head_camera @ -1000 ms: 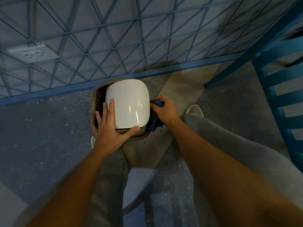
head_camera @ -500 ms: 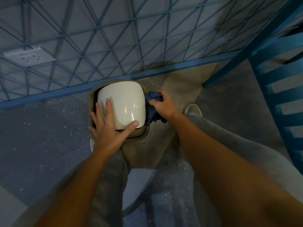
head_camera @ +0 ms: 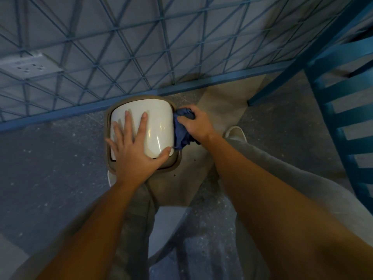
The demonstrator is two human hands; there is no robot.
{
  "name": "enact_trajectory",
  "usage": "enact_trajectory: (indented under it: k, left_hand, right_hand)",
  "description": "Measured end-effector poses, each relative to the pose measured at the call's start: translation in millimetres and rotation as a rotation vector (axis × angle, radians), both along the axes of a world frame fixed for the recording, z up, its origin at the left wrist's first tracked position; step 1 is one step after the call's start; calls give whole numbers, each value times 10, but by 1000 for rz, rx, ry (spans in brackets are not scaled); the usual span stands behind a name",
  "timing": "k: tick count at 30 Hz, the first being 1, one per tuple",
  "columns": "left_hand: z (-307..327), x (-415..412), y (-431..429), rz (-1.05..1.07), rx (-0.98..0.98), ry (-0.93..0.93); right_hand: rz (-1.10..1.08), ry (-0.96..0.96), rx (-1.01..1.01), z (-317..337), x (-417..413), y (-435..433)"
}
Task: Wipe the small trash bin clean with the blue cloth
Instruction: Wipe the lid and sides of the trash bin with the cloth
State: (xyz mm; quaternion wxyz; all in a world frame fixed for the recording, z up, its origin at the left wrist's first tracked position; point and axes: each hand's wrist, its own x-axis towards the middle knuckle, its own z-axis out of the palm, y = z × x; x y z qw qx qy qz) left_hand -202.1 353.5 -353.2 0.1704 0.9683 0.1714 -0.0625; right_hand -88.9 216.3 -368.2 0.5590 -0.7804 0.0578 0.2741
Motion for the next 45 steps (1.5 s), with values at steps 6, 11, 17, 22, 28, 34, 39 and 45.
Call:
enact_trajectory:
  k: [6,11,17,22,28,34,39,45]
  left_hand:
    - [-26,-30,-14,31,-7,-20]
    - [-52,-31,-23,32,-7,-34]
    - [-45,-26,-12,19,6,-41]
    - [-47,-22,0,43,-9,-29]
    - [-52,-19,-6,57,-18,-28]
    - [-55,-14,-26,84,-24,-32]
    - [-68,-16,-28,90,-19,-42]
    - [-66,-13,-3,62,-20,-39]
  right_hand:
    - [71,57,-49,-75,-283,-67]
    - [86,177,-43,-126,-527,-189]
    - [116,119,-78,-110,-429,-129]
    - [140,-8,-141,-51,-150,37]
    - [179,-128,-218,-84,209,228]
    - [166,-61,-186,-79,-63,93]
    - [78,62,-110,-56,-548,-58]
    - [120,35,-142,-56,-577,-54]
